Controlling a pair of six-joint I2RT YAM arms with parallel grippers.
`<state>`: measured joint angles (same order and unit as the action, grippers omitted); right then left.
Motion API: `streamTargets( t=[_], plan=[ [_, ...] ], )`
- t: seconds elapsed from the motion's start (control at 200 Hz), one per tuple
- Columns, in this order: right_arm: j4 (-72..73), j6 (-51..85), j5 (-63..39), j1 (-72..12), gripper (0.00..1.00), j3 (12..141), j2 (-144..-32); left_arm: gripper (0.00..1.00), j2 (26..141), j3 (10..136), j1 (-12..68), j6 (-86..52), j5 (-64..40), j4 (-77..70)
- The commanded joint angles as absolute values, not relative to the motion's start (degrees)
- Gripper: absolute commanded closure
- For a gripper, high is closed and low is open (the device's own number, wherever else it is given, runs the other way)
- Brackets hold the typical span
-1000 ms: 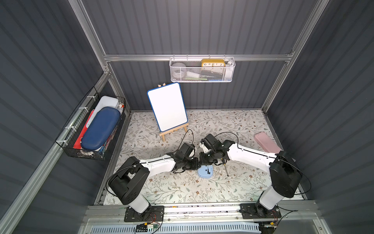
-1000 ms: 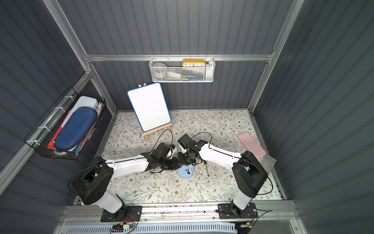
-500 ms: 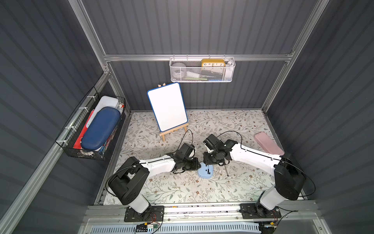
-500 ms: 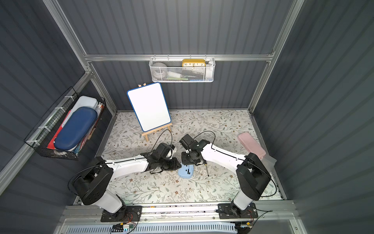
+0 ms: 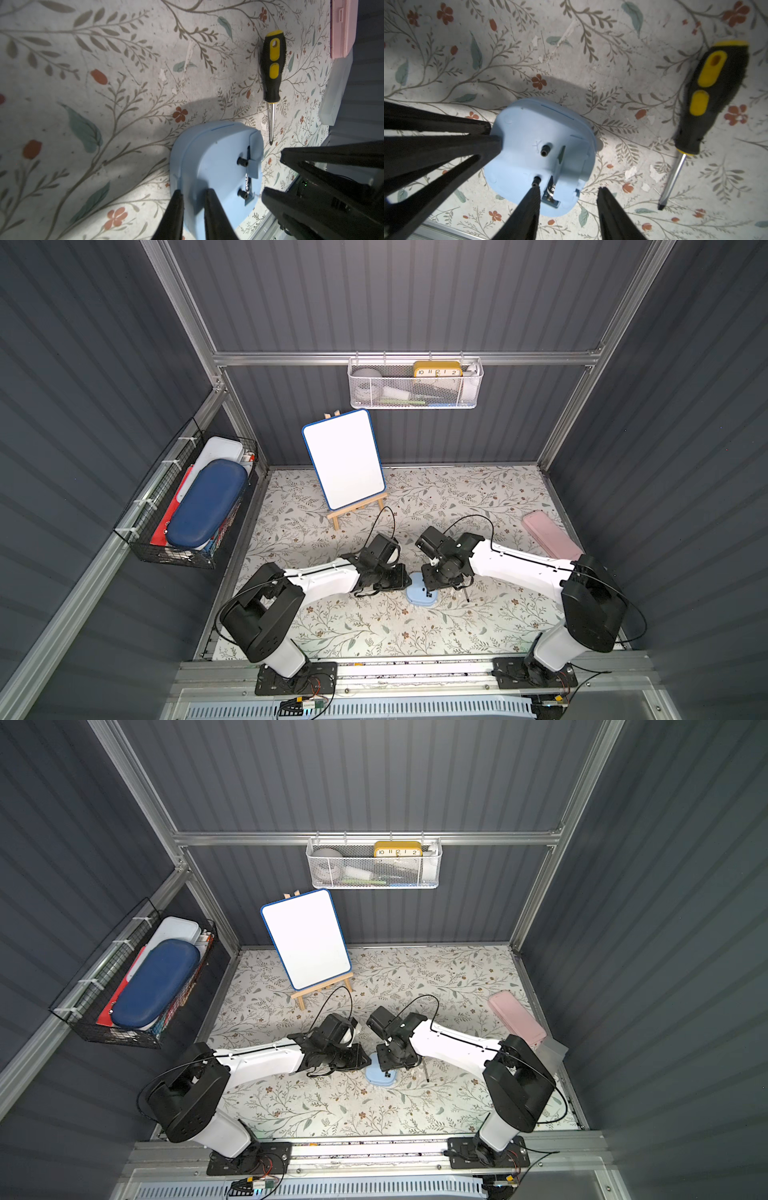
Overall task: Remove the battery from the alarm
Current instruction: Remove the cover from the alarm.
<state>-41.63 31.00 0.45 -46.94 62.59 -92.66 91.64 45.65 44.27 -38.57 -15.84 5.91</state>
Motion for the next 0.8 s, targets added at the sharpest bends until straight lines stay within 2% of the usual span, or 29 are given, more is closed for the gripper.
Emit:
streamTargets(
  t=[0.0, 0.39, 0.795],
  plan=[
    [-42.01, 31.15, 2.03, -46.78, 0.5, 62.08, -93.49, 0.78, 93.54, 43.62, 44.22, -38.41, -11.87, 16.08],
    [-39.61, 31.44, -0.64, -46.41, 0.51, 61.81, -95.18, 0.78, 92.68, 43.88, 44.21, -38.54, -11.57, 16.85],
    [-37.7, 32.0, -2.88, -45.03, 0.62, 59.95, -95.01, 0.78, 92.37, 44.12, 44.19, -38.58, -11.47, 16.85]
  ],
)
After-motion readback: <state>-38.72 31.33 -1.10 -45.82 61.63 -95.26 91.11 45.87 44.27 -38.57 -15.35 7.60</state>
